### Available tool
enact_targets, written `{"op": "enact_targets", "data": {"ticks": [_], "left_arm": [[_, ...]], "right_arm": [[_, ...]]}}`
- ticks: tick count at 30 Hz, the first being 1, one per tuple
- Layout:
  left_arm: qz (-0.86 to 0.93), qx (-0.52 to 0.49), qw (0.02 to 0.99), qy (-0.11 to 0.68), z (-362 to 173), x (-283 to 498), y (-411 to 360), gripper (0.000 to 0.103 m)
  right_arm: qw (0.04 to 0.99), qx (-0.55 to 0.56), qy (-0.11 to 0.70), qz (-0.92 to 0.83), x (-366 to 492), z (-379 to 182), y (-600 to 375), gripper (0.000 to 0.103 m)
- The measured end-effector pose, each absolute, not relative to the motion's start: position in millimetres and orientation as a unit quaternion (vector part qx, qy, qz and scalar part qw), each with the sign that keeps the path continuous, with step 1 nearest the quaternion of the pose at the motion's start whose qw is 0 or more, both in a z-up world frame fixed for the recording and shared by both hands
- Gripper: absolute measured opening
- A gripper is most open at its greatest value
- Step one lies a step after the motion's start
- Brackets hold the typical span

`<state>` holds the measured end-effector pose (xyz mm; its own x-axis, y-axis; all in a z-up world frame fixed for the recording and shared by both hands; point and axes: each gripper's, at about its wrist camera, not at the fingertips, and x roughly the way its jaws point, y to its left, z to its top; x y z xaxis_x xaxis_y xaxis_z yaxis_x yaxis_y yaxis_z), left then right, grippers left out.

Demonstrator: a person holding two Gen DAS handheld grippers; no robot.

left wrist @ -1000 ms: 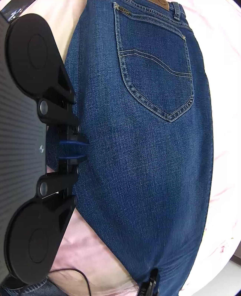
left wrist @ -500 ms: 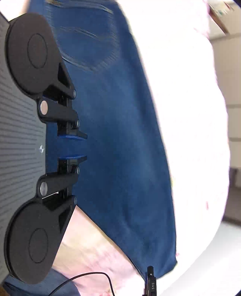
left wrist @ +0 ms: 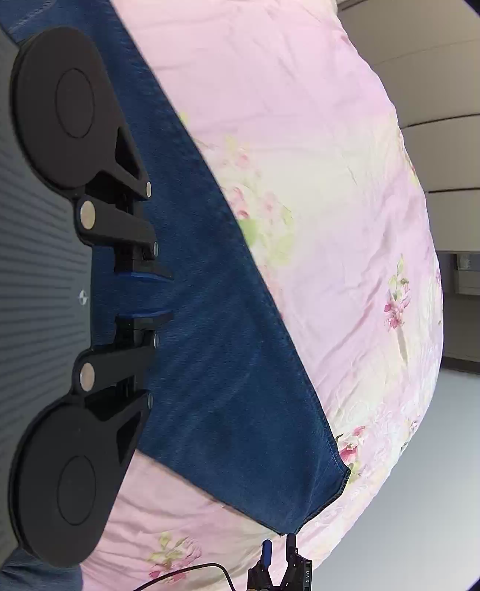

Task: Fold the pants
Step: 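Hold the jeans middle with the left tool while the right tool releases and moves toward the hem, then grasp the leg hem with the right tool and lift it toward the waistband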

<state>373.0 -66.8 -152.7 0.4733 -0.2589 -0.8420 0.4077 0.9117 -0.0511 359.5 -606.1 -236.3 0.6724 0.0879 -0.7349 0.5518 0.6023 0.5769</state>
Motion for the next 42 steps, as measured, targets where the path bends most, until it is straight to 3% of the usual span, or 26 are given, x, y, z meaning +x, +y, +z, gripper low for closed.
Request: {"op": "enact_targets", "data": {"ticks": [9,12,14,27,36,42], "left_arm": [[-0.218,0.135,0.813,0.523,-171.9,426.0,-82.7,0.018],[-0.226,0.16,0.805,0.524,-174.1,431.3,-81.7,0.018],[-0.227,0.182,0.804,0.518,-175.0,434.9,-81.1,0.018],[-0.192,0.179,0.814,0.518,-206.7,460.0,-83.9,0.017],[-0.192,0.11,0.849,0.481,-135.1,392.9,-29.5,0.017],[-0.182,0.02,0.859,0.478,-100.8,321.2,34.8,0.018]], "right_arm": [[0.766,0.532,0.334,-0.137,380.8,-283.6,-648.0,0.041],[0.768,0.535,0.328,-0.126,382.4,-288.2,-650.8,0.021],[0.781,0.525,0.321,-0.109,381.3,-281.9,-650.1,0.017],[0.866,0.413,0.28,-0.03,391.5,-142.2,-608.6,0.015],[0.91,0.287,0.294,0.061,393.6,-18.9,-482.1,0.015],[0.914,0.195,0.332,0.125,381.0,-1.3,-347.1,0.014]]}}
